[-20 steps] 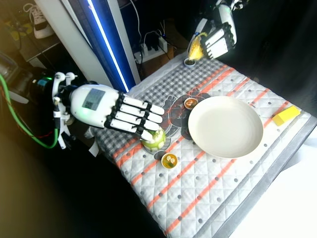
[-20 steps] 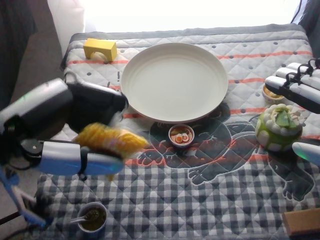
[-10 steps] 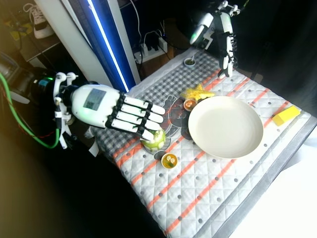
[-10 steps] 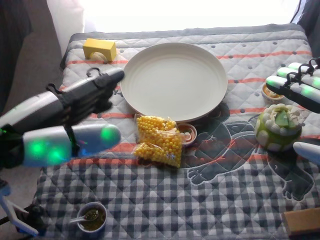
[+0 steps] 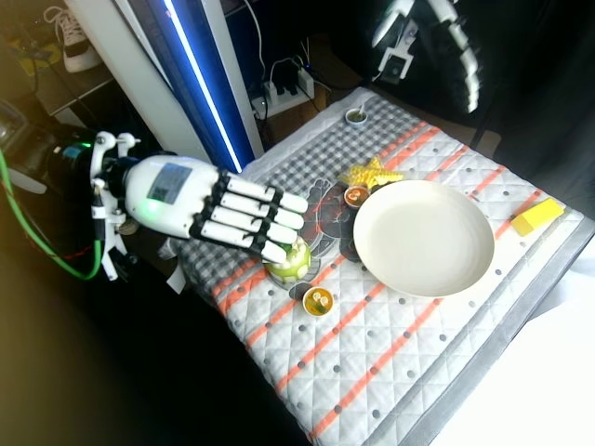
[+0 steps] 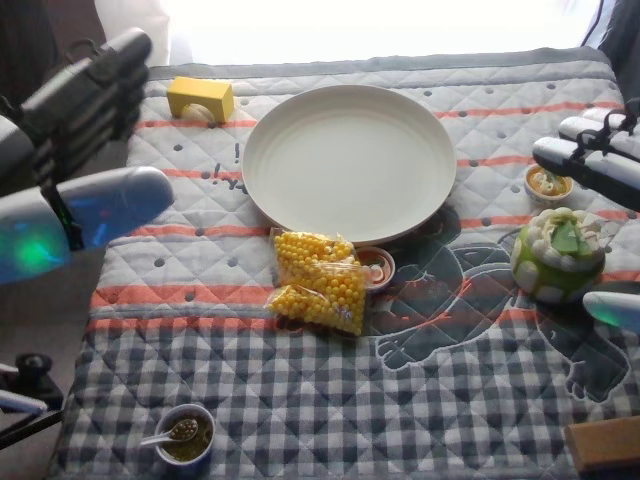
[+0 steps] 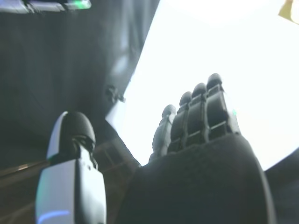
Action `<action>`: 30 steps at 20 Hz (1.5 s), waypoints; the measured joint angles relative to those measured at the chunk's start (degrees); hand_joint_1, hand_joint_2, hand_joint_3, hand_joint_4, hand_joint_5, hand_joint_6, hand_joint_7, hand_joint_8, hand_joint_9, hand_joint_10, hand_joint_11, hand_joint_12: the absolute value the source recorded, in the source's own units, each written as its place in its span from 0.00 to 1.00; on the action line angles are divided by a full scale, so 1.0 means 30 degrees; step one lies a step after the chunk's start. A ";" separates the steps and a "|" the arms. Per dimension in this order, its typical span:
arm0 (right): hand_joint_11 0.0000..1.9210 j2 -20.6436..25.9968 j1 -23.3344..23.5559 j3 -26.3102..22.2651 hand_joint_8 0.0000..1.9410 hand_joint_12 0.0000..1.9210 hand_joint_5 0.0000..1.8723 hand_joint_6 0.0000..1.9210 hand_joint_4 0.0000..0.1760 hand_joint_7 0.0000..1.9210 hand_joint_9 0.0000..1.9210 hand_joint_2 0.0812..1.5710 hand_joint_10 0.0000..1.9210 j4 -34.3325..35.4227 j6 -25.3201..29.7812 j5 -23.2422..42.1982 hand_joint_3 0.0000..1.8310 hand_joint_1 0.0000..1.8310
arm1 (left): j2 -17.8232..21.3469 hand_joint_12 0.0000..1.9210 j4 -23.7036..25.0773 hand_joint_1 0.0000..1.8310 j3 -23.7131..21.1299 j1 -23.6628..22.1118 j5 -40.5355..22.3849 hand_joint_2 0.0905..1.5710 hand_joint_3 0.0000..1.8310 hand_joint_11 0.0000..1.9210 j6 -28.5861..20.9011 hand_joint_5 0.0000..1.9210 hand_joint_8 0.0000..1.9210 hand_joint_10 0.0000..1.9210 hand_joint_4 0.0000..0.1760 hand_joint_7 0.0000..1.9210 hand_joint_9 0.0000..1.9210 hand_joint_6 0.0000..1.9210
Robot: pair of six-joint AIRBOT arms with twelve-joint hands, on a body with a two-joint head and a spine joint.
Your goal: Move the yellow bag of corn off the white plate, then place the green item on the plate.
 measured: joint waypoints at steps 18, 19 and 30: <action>0.39 -0.2973 0.3016 0.2900 0.79 1.00 0.25 0.80 0.00 0.35 0.37 0.82 0.88 0.0066 0.0095 -0.4779 0.00 0.71 | -0.0138 0.00 -0.0641 0.40 0.0087 0.0000 -0.2171 0.62 0.01 0.00 0.0138 0.00 0.00 0.00 0.00 0.00 0.00 0.00; 0.39 -0.2973 0.3446 0.2900 0.82 1.00 0.24 0.83 0.00 0.33 0.35 0.84 0.91 -0.0321 0.0095 -0.4860 0.00 0.71 | -0.0131 0.00 -0.0685 0.41 0.0087 0.0000 -0.2229 0.62 0.00 0.00 0.0138 0.00 0.00 0.00 0.06 0.00 0.00 0.00; 0.44 -0.6863 0.9967 0.6229 0.88 0.99 0.22 0.72 0.00 0.29 0.36 0.83 0.93 -0.3934 0.0146 -0.7133 0.00 0.73 | -0.0474 0.00 -0.0634 0.40 0.0197 0.0000 -0.2368 0.64 0.01 0.00 0.0138 0.00 0.00 0.00 0.28 0.00 0.00 0.00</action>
